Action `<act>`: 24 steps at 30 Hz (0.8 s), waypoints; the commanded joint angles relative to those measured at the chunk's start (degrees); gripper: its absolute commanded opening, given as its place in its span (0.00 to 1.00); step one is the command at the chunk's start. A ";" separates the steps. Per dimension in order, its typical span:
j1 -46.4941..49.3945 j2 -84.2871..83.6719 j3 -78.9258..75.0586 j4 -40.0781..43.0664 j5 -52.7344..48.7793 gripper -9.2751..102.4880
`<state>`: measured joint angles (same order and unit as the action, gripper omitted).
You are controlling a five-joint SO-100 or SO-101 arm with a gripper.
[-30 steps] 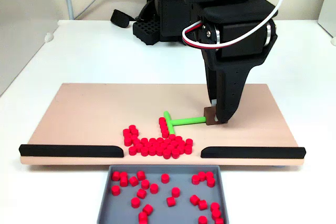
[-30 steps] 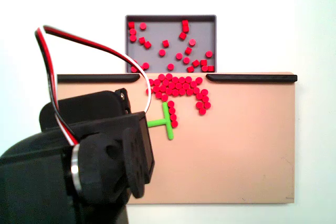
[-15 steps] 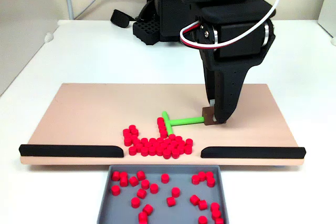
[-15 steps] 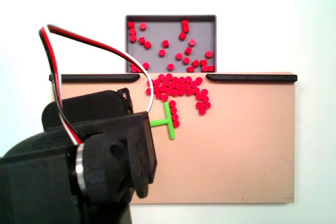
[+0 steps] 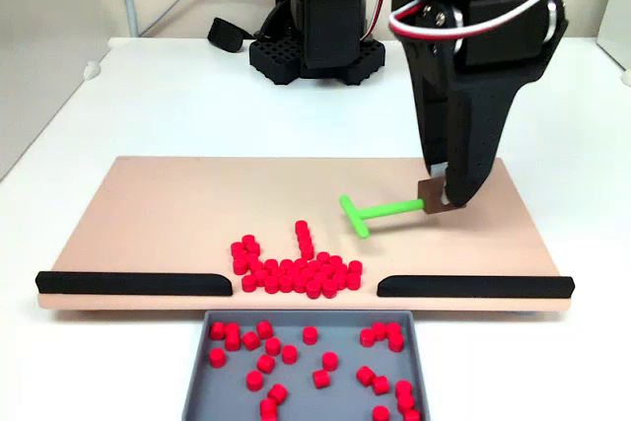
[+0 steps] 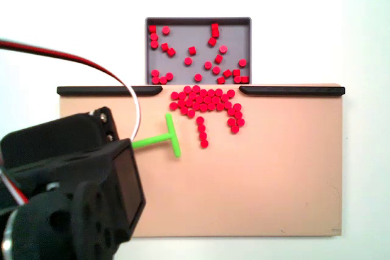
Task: Gather the left side granules
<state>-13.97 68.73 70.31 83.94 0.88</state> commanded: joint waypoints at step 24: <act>14.41 40.43 31.82 1.23 -65.92 0.08</act>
<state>-1.32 105.47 101.34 85.17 -58.27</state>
